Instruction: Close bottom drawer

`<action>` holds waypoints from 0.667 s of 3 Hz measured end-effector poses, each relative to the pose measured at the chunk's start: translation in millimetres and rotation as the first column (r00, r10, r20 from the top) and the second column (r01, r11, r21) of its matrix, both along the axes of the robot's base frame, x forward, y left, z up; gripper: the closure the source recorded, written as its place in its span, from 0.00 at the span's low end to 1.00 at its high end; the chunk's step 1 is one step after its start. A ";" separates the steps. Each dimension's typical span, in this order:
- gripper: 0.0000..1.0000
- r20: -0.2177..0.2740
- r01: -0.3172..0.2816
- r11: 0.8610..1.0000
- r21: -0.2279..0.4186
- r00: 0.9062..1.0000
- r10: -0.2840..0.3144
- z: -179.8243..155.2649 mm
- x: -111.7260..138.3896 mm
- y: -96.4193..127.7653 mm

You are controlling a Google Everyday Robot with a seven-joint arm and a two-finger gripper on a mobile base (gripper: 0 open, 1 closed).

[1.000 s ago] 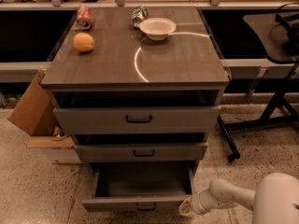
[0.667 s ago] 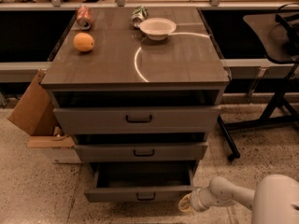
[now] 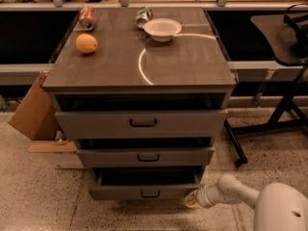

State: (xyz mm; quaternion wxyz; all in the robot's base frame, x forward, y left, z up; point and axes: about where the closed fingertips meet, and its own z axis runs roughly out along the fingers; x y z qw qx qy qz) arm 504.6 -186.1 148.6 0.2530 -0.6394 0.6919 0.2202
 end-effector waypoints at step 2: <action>1.00 0.022 0.012 0.998 0.067 1.000 -0.014 -1.8 25.7 8.5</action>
Offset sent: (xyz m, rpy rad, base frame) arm 0.0620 0.0132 0.0001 0.1458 -0.0595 -0.0345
